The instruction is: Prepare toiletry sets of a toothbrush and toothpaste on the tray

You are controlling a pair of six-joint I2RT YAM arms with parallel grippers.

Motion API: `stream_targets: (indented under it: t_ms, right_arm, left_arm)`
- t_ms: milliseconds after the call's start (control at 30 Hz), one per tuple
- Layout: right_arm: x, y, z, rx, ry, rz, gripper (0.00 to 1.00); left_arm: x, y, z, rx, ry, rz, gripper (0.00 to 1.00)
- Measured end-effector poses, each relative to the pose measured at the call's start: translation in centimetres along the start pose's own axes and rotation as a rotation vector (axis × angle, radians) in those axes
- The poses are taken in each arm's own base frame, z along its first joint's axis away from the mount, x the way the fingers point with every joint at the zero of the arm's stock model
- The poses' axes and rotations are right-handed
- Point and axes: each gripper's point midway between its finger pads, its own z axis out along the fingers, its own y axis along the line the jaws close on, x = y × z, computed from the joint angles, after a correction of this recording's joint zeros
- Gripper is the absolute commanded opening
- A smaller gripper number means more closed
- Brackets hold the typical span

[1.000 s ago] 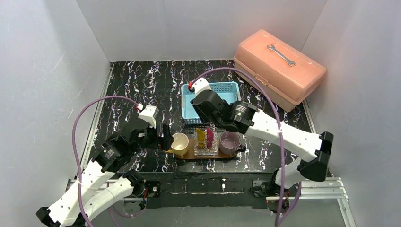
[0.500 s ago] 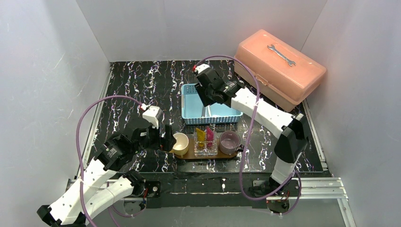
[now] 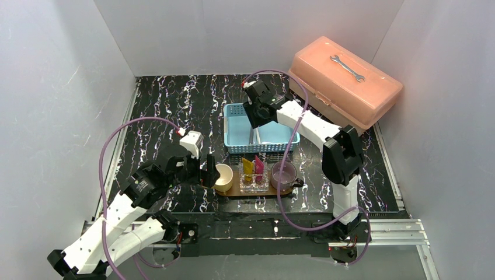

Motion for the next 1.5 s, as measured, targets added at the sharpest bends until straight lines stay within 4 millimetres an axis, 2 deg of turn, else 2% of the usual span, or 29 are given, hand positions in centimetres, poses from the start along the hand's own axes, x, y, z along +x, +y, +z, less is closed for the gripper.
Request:
stream_targets:
  t_ms: [333,900,1100,1367,1500]
  right_arm:
    - [1.7,-0.2,5.1,0.004,0.077,0.008,0.48]
    - [4.2,-0.9,9.8,0.019,0.161,0.016,0.41]
    - [4.2,-0.9,10.4,0.017,0.165,0.019,0.32]
    - [4.0,-0.9,10.7,0.013,0.157,0.015,0.03]
    - [3.9,-1.0,10.7,0.012,0.156,0.016,0.01]
  left_arm:
    - [0.0,-0.4,0.2,0.018,0.000,-0.006,0.99]
    - [0.7,-0.3,0.2,0.020,0.011,-0.021,0.99]
    - [0.7,-0.2,0.2,0.019,0.012,-0.021,0.99]
    - [0.7,-0.2,0.4,0.016,0.019,-0.020,0.99]
    - [0.8,-0.2,0.5,0.011,0.021,-0.020,0.99]
